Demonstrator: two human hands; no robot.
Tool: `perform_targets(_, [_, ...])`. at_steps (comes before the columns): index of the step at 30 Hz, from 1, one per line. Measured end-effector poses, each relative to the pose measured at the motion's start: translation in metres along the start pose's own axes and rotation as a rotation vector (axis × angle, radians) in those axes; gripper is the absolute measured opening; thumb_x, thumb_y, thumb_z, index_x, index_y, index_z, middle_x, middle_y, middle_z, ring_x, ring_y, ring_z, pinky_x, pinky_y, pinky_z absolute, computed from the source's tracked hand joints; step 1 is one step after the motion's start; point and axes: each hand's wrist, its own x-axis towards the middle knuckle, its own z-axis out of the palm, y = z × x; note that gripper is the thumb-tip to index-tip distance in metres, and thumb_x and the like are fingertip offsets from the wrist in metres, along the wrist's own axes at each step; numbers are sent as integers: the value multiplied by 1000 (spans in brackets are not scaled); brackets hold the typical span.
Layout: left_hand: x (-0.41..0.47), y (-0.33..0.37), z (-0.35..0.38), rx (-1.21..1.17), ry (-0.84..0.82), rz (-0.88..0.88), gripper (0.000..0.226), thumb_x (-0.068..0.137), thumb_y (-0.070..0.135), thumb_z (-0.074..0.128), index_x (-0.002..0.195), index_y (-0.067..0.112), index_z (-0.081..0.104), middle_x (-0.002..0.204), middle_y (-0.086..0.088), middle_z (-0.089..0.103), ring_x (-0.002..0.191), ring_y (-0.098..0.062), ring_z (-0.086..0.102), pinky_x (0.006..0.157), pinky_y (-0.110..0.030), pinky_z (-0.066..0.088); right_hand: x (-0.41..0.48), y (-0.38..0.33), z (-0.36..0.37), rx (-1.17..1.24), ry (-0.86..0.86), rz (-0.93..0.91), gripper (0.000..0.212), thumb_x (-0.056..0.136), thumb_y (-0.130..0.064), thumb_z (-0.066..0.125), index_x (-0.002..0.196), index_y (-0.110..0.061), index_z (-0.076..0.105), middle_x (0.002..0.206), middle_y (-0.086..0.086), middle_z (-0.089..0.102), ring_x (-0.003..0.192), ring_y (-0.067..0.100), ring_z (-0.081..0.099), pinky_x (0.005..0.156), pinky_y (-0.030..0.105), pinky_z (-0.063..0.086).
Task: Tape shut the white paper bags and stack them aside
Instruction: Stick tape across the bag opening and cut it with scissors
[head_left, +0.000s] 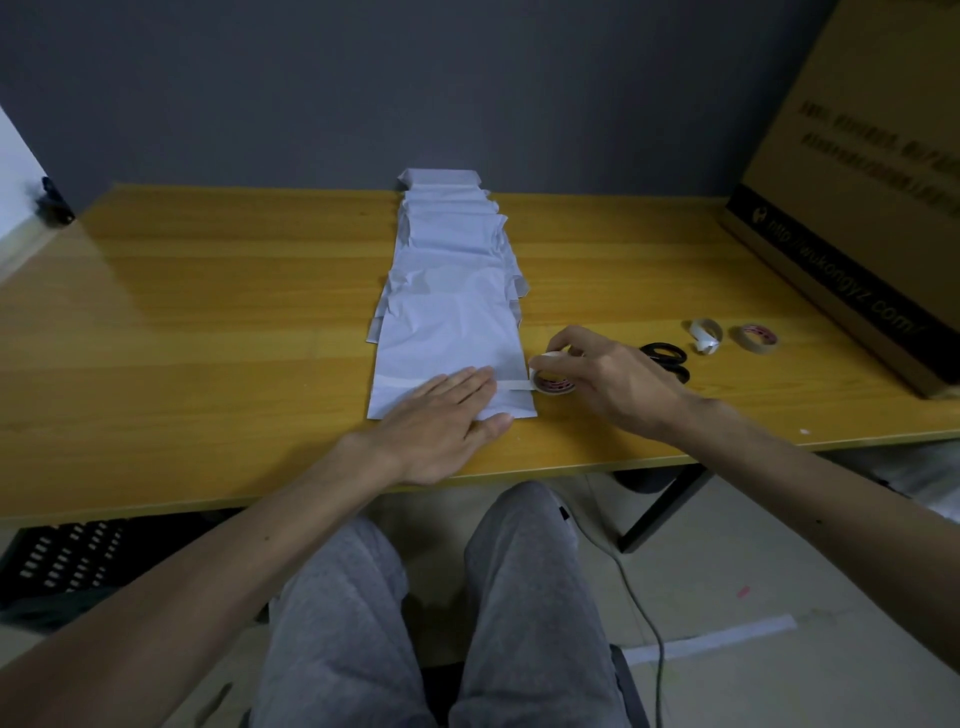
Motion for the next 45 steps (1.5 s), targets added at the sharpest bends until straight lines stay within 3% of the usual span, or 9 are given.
perform_targets(5, [0, 3, 0, 28, 30, 8, 68, 99, 56, 14, 154, 19, 3, 161, 9, -4, 146, -3, -8, 117, -23, -5, 8, -3, 3, -35, 7, 20, 56, 82, 11, 53, 132, -15, 53, 119, 8, 57, 89, 30, 61, 62, 33, 46])
perform_targets(9, [1, 2, -1, 75, 69, 27, 68, 98, 56, 15, 154, 19, 9, 161, 9, -6, 146, -4, -9, 118, -27, -4, 11, -6, -1, 23, 36, 8, 29, 86, 5, 52, 109, -10, 61, 108, 7, 62, 88, 33, 62, 64, 43, 51])
perform_targets(15, [0, -3, 3, 56, 94, 38, 67, 98, 55, 16, 154, 19, 10, 162, 8, 1, 147, -4, -3, 118, -24, -3, 11, -7, -2, 87, 62, -14, 29, 89, 1, 55, 110, -12, 69, 116, 5, 61, 91, 30, 63, 69, 45, 54])
perform_targets(20, [1, -2, 5, 80, 113, 36, 65, 97, 58, 15, 154, 28, 8, 162, 8, 3, 147, -6, -2, 120, -33, 0, 13, -9, 0, 121, 65, -15, 39, 83, 11, 55, 114, -10, 69, 114, 7, 62, 93, 29, 64, 74, 40, 55])
perform_targets(24, [2, 1, 6, 135, 160, 59, 68, 94, 60, 12, 152, 26, 21, 162, 3, 6, 148, -12, -1, 120, -36, 4, 13, -10, 3, 123, 97, -24, 49, 74, 19, 54, 114, -7, 67, 114, 8, 66, 94, 29, 66, 77, 32, 54])
perform_targets(30, [6, 11, 6, 5, 190, 94, 66, 98, 54, 23, 150, 13, 26, 160, 0, 18, 146, -10, 11, 117, -22, 5, 12, -8, 6, 172, 180, -21, 29, 85, 7, 55, 106, -6, 70, 110, 8, 67, 93, 28, 67, 75, 39, 56])
perform_targets(39, [5, 15, 9, 129, 213, 96, 70, 96, 58, 15, 150, 14, 24, 158, 1, 20, 145, -13, 13, 119, -31, 9, 9, -11, 13, 261, 175, 39, 37, 90, 9, 47, 117, -6, 68, 110, 9, 64, 95, 24, 64, 81, 29, 52])
perform_targets(43, [7, 17, 10, 98, 197, 87, 71, 97, 57, 17, 153, 13, 16, 160, 2, 14, 147, -10, 4, 120, -29, 3, 6, -13, 14, 294, 218, 94, 31, 94, 0, 51, 123, -6, 61, 118, 8, 65, 104, 23, 63, 86, 25, 49])
perform_targets(45, [7, 18, 10, 50, 181, 82, 70, 97, 56, 19, 153, 13, 15, 160, 1, 15, 147, -10, 7, 120, -28, 3, 5, -13, 15, 342, 241, 174, 23, 96, -7, 53, 118, -9, 58, 112, 6, 67, 98, 23, 63, 79, 25, 49])
